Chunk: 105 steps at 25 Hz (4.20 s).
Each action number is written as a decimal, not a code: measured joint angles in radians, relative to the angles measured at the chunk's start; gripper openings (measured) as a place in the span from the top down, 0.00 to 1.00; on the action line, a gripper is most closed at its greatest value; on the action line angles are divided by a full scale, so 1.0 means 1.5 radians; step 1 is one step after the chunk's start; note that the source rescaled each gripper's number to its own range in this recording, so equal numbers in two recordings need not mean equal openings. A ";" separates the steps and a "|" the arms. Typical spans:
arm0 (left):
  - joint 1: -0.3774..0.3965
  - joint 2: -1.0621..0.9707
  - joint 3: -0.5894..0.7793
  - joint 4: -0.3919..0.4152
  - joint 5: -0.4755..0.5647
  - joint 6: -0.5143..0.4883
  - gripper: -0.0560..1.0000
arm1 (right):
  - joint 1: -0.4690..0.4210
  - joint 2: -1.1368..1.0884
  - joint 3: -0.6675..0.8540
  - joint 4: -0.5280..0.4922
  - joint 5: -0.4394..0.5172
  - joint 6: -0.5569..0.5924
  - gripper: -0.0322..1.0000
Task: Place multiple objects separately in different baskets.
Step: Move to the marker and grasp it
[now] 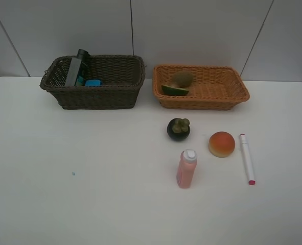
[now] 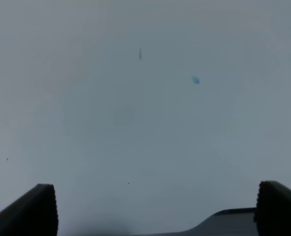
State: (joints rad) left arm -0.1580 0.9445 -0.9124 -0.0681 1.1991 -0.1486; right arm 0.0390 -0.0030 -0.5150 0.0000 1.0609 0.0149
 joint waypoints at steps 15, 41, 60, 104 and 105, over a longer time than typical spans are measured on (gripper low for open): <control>0.000 -0.525 0.227 -0.004 0.001 0.121 0.00 | 0.000 0.000 0.000 0.000 0.000 0.000 0.00; 0.003 -0.634 0.270 -0.045 -0.086 0.209 0.00 | 0.000 0.000 0.000 0.000 0.000 0.000 0.00; 0.046 -0.634 0.270 -0.045 -0.086 0.209 0.00 | 0.000 0.000 0.000 0.000 0.000 0.004 0.00; 0.046 -0.634 0.270 -0.045 -0.086 0.209 0.00 | 0.000 1.111 -0.153 0.087 -0.260 -0.075 0.00; 0.046 -0.634 0.270 -0.045 -0.086 0.209 0.00 | 0.000 1.113 -0.154 0.089 -0.266 -0.082 0.00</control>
State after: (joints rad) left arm -0.0883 -0.0070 -0.5075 -0.1357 1.0705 0.1653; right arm 0.0390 1.6664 -0.7455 0.1329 0.6618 -0.1075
